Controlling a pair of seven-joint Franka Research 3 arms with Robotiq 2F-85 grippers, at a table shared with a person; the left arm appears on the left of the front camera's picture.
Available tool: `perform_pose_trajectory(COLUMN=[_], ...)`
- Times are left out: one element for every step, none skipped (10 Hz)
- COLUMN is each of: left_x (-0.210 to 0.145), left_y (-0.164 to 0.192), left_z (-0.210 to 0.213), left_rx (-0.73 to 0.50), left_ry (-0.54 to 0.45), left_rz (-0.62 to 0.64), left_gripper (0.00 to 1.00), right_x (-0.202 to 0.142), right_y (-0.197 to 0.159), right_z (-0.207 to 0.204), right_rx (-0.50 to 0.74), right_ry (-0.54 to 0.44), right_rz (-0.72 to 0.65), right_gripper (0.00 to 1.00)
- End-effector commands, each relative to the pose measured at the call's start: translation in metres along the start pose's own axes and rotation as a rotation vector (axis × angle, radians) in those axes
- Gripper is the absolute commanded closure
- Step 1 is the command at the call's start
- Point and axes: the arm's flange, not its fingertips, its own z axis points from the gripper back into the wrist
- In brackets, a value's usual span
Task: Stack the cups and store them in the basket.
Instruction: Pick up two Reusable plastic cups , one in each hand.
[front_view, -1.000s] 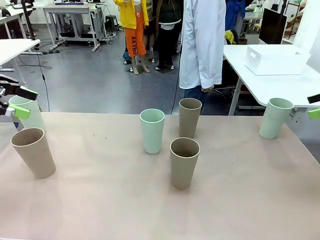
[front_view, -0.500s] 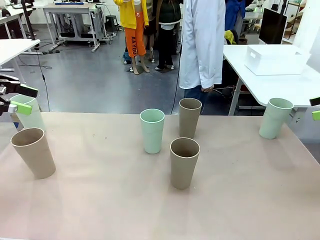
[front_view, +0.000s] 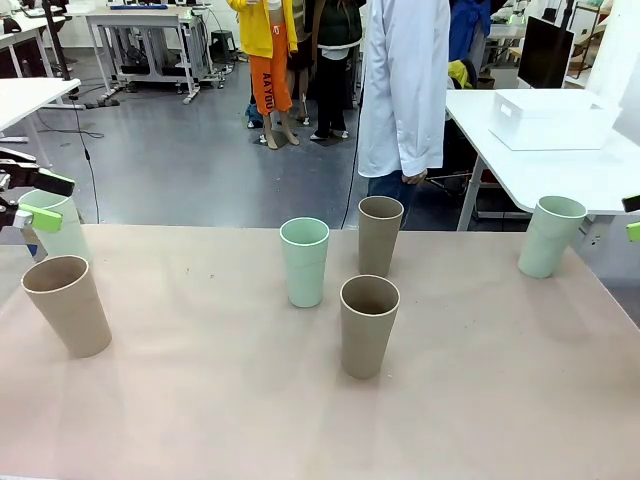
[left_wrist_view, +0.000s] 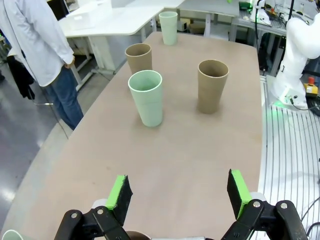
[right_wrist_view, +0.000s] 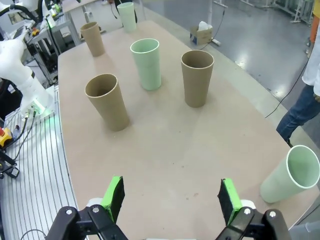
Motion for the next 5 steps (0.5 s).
perform_pose_trajectory(left_x=[0.0008, 0.0008, 0.0008, 0.0008, 0.0008], left_y=[0.0037, 0.0037, 0.0037, 0.0037, 0.0037], left_z=[-0.0005, -0.0005, -0.0005, -0.0005, -0.0005], left_rx=[-0.005, -0.005, -0.005, -0.005, -0.005], left_ry=[-0.028, -0.028, -0.028, -0.028, -0.028], left_rz=[-0.022, -0.022, -0.022, -0.022, -0.022], left_gripper=[0.0, 0.0, 0.0, 0.0, 0.0], right_x=[0.0001, 0.0001, 0.0001, 0.0001, 0.0001], right_y=[-0.0033, -0.0033, -0.0033, -0.0033, -0.0033], right_z=[0.0004, 0.0004, 0.0004, 0.0004, 0.0004], right_rx=[0.006, 0.006, 0.006, 0.006, 0.006], right_ry=[-0.024, -0.024, -0.024, -0.024, -0.024], right_rz=[0.025, 0.025, 0.025, 0.025, 0.025], right_gripper=[0.0, 0.0, 0.0, 0.0, 0.0])
